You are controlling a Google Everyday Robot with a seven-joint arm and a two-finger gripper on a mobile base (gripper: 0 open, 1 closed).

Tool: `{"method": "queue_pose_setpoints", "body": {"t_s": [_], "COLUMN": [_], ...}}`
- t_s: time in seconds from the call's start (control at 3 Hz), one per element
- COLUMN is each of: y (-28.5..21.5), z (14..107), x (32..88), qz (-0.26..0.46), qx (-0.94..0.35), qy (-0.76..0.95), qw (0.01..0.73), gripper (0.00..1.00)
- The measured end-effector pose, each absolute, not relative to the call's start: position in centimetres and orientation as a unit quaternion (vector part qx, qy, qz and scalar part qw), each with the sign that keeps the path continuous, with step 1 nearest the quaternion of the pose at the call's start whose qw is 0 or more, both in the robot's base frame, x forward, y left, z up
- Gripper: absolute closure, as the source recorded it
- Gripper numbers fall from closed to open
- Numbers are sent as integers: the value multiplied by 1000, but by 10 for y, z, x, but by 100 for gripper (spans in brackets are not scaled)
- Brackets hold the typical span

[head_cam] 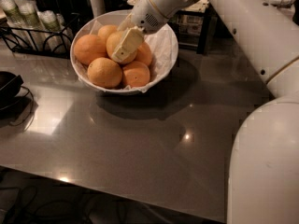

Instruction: Pick orange from white bowl

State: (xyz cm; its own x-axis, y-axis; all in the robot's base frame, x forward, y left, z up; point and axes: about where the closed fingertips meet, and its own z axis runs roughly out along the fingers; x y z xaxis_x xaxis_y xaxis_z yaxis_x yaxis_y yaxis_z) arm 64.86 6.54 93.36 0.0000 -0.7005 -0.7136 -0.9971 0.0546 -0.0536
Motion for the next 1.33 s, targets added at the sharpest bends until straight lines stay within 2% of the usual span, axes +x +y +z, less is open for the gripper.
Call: {"method": "queue_pose_setpoints", "body": {"t_s": [0.33,1.0,1.33], "y": [65,65,65], "z": [937,937,937], "x": [649,649,649], "qz": [249,249,249], "qx": [-641,-641,-641], "qy": [662,662,662], "qw": [298,298,298], "gripper": [49,96,100]}}
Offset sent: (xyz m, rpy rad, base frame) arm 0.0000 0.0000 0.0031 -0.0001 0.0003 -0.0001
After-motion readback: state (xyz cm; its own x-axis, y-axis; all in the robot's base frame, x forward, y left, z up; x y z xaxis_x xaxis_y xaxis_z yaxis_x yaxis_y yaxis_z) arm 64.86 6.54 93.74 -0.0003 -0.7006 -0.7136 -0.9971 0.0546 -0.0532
